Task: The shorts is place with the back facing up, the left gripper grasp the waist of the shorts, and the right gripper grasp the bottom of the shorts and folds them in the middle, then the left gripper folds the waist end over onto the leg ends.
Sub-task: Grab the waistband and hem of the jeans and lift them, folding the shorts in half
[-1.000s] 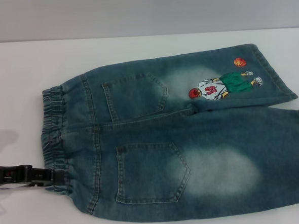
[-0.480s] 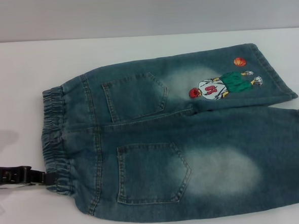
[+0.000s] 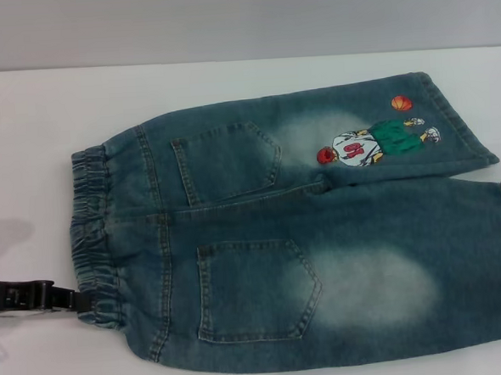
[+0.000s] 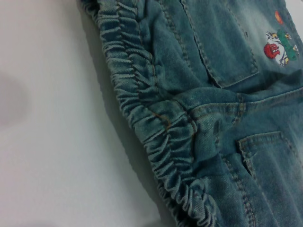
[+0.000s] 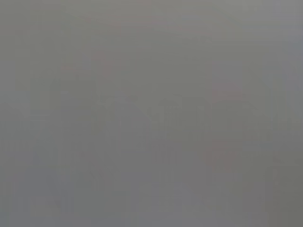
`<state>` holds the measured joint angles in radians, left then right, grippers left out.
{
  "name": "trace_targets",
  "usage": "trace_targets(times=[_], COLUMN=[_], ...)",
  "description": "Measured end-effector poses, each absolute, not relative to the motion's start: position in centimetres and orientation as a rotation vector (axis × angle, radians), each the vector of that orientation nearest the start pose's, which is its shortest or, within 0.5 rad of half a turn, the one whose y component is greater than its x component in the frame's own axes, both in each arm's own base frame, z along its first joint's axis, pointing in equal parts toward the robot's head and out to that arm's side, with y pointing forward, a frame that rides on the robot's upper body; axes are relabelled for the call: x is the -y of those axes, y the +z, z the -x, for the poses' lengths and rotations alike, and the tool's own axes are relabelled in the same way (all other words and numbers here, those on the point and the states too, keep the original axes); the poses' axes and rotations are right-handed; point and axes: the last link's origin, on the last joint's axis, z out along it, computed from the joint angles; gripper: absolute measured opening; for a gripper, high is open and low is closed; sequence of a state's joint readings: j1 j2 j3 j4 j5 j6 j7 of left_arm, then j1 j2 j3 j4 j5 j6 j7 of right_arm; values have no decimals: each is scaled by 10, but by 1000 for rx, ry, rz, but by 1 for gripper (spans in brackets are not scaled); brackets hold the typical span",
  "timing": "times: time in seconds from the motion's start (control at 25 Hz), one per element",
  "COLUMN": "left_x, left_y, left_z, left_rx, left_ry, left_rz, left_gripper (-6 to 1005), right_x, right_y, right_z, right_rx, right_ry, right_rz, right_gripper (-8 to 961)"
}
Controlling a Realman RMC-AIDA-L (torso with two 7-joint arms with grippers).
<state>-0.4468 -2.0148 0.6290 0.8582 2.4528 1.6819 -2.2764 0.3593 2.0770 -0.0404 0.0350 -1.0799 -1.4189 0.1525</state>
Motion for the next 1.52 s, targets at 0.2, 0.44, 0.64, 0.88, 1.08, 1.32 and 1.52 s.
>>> trace_targets(times=[0.2,0.44,0.64,0.88,1.08,1.32,1.52], left_x=[-290,-293,-295,-297,-299,-301,-302], left_y=[47,48,47,46,47,47,46], left_z=[331,328,325,322,320,321,321], left_rx=[1833,1821,1798,1774,1760,1753,1751], left_ry=[-182,-206,-236,-263,-288,-290,-290], left_rz=[2340,2348,2361,2377,2380,2373,2366], left_gripper=[44,44,44,44,44,44,44], right_x=[-287,-295,-283,-266,-266,-270,-273], right_y=[59,71,90,110,105,101,97], right_z=[-373,-329,-279,-241,-226,-226,-246], right_rx=[-603,-552,-408,-287,-396,-583,-796], right_ry=[910,1245,1541,1700,1556,1185,773], right_rz=[1273,1622,1943,2301,2627,2885,3009], right_gripper=[679,679,680,679,679,680,680])
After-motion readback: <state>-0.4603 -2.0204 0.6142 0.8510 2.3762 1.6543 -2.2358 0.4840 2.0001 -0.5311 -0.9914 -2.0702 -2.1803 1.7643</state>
